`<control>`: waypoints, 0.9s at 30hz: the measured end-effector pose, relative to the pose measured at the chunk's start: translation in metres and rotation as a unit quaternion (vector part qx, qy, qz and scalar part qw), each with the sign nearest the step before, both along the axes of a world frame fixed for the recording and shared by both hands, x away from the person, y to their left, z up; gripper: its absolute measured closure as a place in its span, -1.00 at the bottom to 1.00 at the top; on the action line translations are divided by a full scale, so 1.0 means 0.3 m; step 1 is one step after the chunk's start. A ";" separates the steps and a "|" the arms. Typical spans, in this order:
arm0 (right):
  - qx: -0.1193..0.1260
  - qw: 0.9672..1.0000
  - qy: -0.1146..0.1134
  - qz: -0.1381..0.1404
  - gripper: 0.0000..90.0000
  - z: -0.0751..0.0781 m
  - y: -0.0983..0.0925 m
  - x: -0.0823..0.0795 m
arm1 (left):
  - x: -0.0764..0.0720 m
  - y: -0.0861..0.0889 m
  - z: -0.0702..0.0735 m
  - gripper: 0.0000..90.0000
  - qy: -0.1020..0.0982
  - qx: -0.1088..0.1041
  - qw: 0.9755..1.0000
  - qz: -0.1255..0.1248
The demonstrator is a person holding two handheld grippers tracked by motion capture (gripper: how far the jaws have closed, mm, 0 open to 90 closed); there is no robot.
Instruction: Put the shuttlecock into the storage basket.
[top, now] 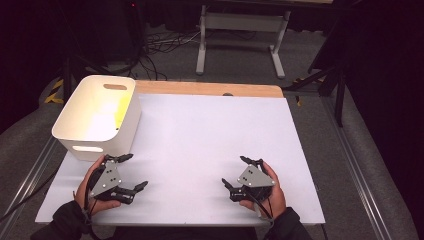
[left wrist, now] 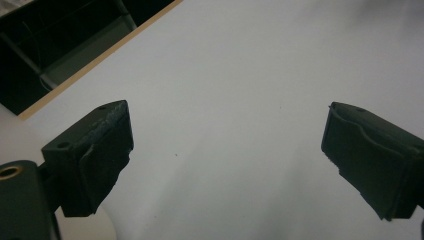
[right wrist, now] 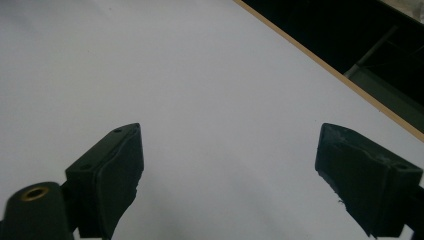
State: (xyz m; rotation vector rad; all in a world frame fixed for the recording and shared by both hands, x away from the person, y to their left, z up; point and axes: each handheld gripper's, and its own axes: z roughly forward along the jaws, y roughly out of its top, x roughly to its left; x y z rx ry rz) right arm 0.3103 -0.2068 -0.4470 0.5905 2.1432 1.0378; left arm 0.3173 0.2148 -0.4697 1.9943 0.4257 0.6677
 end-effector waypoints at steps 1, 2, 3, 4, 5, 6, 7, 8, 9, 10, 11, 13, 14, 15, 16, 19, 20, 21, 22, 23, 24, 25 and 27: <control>0.000 1.000 0.001 -0.001 -0.71 -0.001 0.000 0.000 | -0.002 0.007 -0.004 -0.84 0.001 0.000 1.000 0.004; 0.001 1.000 0.002 -0.001 -0.71 -0.002 -0.001 0.001 | -0.004 0.013 -0.008 -0.85 0.003 -0.001 1.000 0.007; 0.000 1.000 0.001 -0.001 -0.71 -0.002 -0.002 0.002 | -0.005 0.019 -0.010 -0.85 0.006 -0.002 1.000 0.008; 0.000 1.000 0.001 -0.002 -0.71 -0.002 -0.003 0.003 | -0.007 0.023 -0.012 -0.85 0.006 -0.002 1.000 0.009; 0.002 1.000 0.002 -0.002 -0.71 -0.002 -0.004 0.003 | -0.008 0.028 -0.013 -0.85 0.006 0.000 1.000 0.010; 0.003 1.000 0.003 -0.002 -0.71 -0.002 -0.005 0.003 | -0.011 0.037 -0.017 -0.85 0.007 0.000 1.000 0.013; 0.004 1.000 0.002 -0.003 -0.71 -0.002 -0.006 0.003 | -0.013 0.042 -0.019 -0.85 0.008 -0.003 1.000 0.016; 0.004 1.000 0.003 -0.003 -0.71 -0.002 -0.006 0.004 | -0.015 0.047 -0.020 -0.85 0.010 -0.004 1.000 0.017; 0.004 1.000 0.003 -0.003 -0.71 -0.002 -0.007 0.004 | -0.018 0.053 -0.021 -0.86 0.012 -0.008 1.000 0.020; 0.005 1.000 0.002 -0.003 -0.71 -0.002 -0.007 0.004 | -0.022 0.062 -0.022 -0.86 0.012 -0.013 1.000 0.024; 0.007 1.000 0.003 -0.004 -0.71 -0.002 -0.008 0.005 | -0.023 0.069 -0.023 -0.86 0.012 -0.014 0.999 0.026; 0.008 1.000 0.003 -0.005 -0.72 -0.003 -0.009 0.005 | -0.027 0.083 -0.027 -0.86 0.015 -0.019 0.999 0.034; 0.008 1.000 0.005 -0.004 -0.72 -0.004 -0.009 0.005 | -0.028 0.091 -0.029 -0.86 0.017 -0.020 0.999 0.035; 0.007 1.000 0.005 -0.004 -0.72 -0.006 -0.009 0.005 | -0.030 0.099 -0.031 -0.86 0.021 -0.023 0.999 0.037; 0.006 1.000 0.006 -0.003 -0.72 -0.007 -0.009 0.006 | -0.031 0.102 -0.032 -0.86 0.021 -0.026 0.999 0.038; 0.009 1.000 0.007 -0.002 -0.72 -0.009 -0.012 0.006 | -0.034 0.108 -0.029 -0.87 0.021 -0.028 0.999 0.041; 0.008 1.000 0.007 -0.001 -0.72 -0.009 -0.011 0.006 | -0.035 0.108 -0.029 -0.87 0.020 -0.028 0.999 0.040; 0.007 1.000 0.007 0.000 -0.72 -0.009 -0.011 0.007 | -0.036 0.107 -0.029 -0.87 0.019 -0.028 0.999 0.042; 0.009 1.000 0.008 0.000 -0.72 -0.009 -0.011 0.008 | -0.036 0.106 -0.029 -0.87 0.019 -0.027 0.999 0.042; 0.010 1.000 0.008 0.000 -0.72 -0.009 -0.011 0.009 | -0.036 0.106 -0.030 -0.87 0.020 -0.027 0.999 0.042; 0.009 1.000 0.008 0.000 -0.72 -0.009 -0.012 0.009 | -0.036 0.106 -0.030 -0.87 0.020 -0.027 0.999 0.043; 0.010 1.000 0.007 0.000 -0.72 -0.009 -0.013 0.009 | -0.036 0.107 -0.029 -0.87 0.019 -0.026 0.998 0.045; 0.011 1.000 0.007 0.000 -0.72 -0.010 -0.016 0.008 | -0.035 0.105 -0.029 -0.87 0.020 -0.028 0.998 0.043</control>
